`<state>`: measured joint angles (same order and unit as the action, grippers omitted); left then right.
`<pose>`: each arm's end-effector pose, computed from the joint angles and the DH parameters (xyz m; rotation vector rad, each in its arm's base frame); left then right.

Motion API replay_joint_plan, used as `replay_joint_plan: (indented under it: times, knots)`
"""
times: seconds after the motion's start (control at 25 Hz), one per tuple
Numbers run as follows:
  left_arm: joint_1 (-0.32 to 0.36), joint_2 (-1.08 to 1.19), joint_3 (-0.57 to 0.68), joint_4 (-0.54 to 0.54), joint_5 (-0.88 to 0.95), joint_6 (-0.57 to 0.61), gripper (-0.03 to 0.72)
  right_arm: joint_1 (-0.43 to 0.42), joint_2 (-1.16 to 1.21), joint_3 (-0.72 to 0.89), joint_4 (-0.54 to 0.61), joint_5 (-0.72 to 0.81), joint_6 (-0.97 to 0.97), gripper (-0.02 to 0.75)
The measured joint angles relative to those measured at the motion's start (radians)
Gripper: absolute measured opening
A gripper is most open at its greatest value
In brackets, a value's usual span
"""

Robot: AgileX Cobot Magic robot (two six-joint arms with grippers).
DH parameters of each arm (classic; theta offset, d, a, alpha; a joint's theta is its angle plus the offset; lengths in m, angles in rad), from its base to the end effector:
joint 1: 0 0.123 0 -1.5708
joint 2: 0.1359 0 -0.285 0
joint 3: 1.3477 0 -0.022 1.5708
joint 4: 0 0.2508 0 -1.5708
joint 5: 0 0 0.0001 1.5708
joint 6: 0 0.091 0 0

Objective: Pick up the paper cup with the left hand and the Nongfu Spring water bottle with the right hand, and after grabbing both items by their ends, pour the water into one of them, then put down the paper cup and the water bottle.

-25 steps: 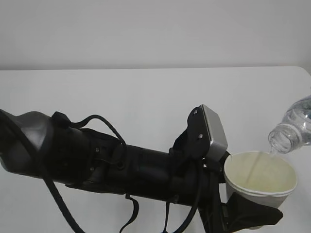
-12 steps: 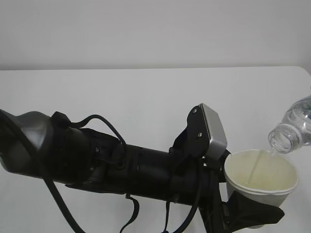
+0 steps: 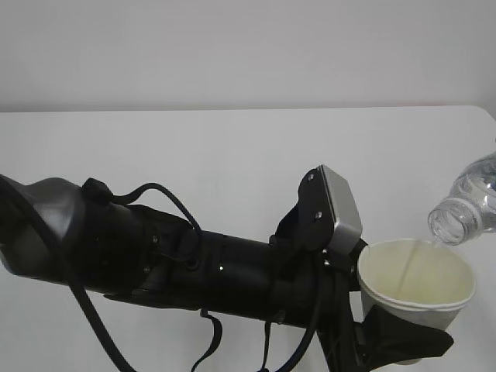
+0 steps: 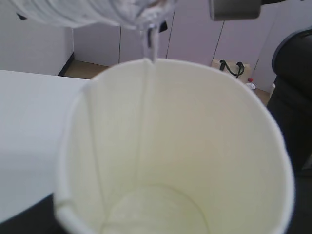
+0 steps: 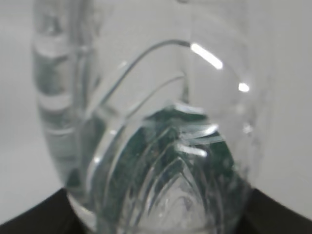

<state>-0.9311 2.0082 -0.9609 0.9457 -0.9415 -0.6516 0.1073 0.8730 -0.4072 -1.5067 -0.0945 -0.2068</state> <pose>0.1805 -0.3424 0.1503 1.3587 1.4434 -1.2644 0.1718 0.0270 0.2589 -1.6742 1.2164 -0.9483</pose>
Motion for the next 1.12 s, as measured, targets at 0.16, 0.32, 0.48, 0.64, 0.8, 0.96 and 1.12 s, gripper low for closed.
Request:
replay_joint_plan:
  times: [0.16, 0.32, 0.48, 0.64, 0.8, 0.96, 1.12]
  knots:
    - [0.0, 0.0, 0.0, 0.0, 0.0, 0.0, 0.463, 0.0, 0.0, 0.0, -0.004, 0.0, 0.0, 0.418]
    - [0.0, 0.0, 0.0, 0.0, 0.0, 0.0, 0.463, 0.0, 0.0, 0.0, -0.013, 0.0, 0.0, 0.418]
    - [0.0, 0.0, 0.0, 0.0, 0.0, 0.0, 0.463, 0.0, 0.0, 0.0, -0.015, 0.0, 0.0, 0.418]
    - [0.0, 0.0, 0.0, 0.0, 0.0, 0.0, 0.463, 0.0, 0.0, 0.0, -0.015, 0.0, 0.0, 0.418]
    - [0.0, 0.0, 0.0, -0.001, 0.0, 0.0, 0.463, 0.0, 0.0, 0.0, -0.015, 0.0, 0.0, 0.418]
    - [0.0, 0.0, 0.0, -0.001, 0.0, 0.0, 0.463, 0.0, 0.0, 0.0, -0.015, 0.0, 0.0, 0.418]
    - [0.0, 0.0, 0.0, -0.001, 0.0, 0.0, 0.463, 0.0, 0.0, 0.0, -0.015, 0.0, 0.0, 0.418]
